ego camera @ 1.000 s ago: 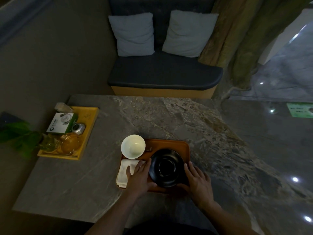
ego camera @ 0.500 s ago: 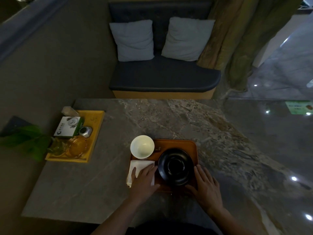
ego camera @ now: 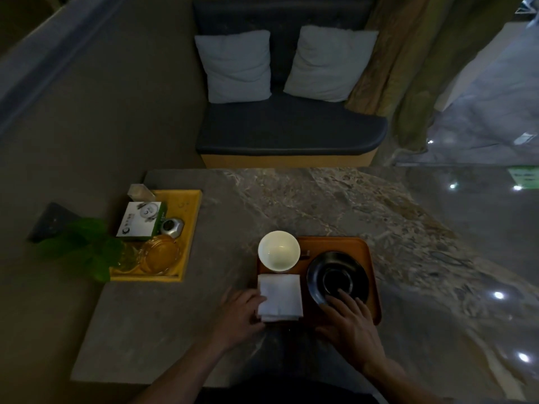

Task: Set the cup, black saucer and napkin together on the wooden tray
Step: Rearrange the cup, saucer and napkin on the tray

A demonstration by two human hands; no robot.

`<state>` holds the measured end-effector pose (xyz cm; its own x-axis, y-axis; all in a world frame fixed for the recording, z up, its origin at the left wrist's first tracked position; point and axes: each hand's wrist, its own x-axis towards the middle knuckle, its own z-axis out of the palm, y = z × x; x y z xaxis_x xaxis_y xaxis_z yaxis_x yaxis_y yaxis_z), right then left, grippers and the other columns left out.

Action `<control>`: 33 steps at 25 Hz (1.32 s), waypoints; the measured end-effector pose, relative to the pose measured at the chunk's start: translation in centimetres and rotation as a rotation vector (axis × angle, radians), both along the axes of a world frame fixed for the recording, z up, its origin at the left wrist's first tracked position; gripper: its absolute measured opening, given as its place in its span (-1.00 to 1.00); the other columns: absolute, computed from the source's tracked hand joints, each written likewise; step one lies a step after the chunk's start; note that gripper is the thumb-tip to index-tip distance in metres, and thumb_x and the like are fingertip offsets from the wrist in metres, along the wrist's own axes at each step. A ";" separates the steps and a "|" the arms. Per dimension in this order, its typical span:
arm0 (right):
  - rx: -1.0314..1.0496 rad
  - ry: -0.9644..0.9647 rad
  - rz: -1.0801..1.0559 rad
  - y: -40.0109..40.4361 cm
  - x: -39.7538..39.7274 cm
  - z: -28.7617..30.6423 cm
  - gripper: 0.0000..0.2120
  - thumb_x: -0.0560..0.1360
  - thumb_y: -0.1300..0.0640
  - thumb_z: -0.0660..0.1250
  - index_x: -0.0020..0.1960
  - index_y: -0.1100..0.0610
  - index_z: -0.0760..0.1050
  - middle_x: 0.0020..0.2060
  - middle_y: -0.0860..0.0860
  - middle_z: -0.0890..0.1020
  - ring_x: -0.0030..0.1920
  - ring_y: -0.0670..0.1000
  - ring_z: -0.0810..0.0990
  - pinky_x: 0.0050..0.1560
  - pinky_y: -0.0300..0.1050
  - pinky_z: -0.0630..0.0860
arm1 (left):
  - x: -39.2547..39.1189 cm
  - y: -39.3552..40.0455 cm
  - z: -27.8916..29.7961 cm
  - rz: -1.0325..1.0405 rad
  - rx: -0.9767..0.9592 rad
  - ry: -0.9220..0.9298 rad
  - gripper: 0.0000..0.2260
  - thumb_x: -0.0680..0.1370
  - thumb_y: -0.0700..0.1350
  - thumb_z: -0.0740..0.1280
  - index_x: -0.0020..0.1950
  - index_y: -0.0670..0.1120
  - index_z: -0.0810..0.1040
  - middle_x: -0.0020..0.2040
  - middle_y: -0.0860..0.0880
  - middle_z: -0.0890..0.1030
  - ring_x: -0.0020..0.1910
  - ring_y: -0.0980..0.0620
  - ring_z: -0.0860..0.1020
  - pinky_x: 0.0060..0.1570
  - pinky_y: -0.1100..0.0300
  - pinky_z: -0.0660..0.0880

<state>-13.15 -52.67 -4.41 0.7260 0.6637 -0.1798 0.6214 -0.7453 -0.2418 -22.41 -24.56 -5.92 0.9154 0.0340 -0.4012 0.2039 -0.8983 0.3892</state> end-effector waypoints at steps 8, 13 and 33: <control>-0.162 0.156 0.087 6.2 1.7 -0.3 -0.26 0.45 -0.36 0.22 0.51 -0.05 0.14 0.55 -0.01 0.13 0.55 0.14 -0.04 0.49 0.25 -0.04 | 2.9 3.1 -0.4 -0.256 0.130 -0.021 -0.45 0.47 0.31 0.29 0.40 0.11 0.40 0.43 0.03 0.37 0.49 -0.02 0.22 0.49 -0.20 -0.04; -0.246 0.181 0.115 7.9 2.4 -1.4 -0.17 0.43 -0.33 0.28 0.54 -0.04 0.00 0.57 0.03 0.03 0.55 0.18 -0.16 0.47 0.32 -0.09 | 3.8 3.0 -0.1 -0.283 0.176 0.036 -0.30 0.44 0.36 0.29 0.49 0.09 0.26 0.53 -0.05 0.20 0.55 -0.13 0.05 0.51 -0.24 -0.07; -0.276 0.112 0.147 7.8 3.0 -2.7 -0.21 0.43 -0.31 0.29 0.52 -0.07 0.03 0.57 0.05 0.05 0.55 0.23 -0.17 0.44 0.37 -0.19 | 4.0 2.2 -0.2 -0.240 0.156 0.088 -0.27 0.45 0.39 0.25 0.52 0.09 0.21 0.58 -0.03 0.15 0.57 -0.09 0.01 0.52 -0.21 -0.14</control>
<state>-10.13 -44.92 -7.16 0.5915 0.6753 -0.4406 0.7083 -0.6963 -0.1162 -18.36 -22.35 -6.13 0.8667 -0.1115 -0.4862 0.0055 -0.9725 0.2329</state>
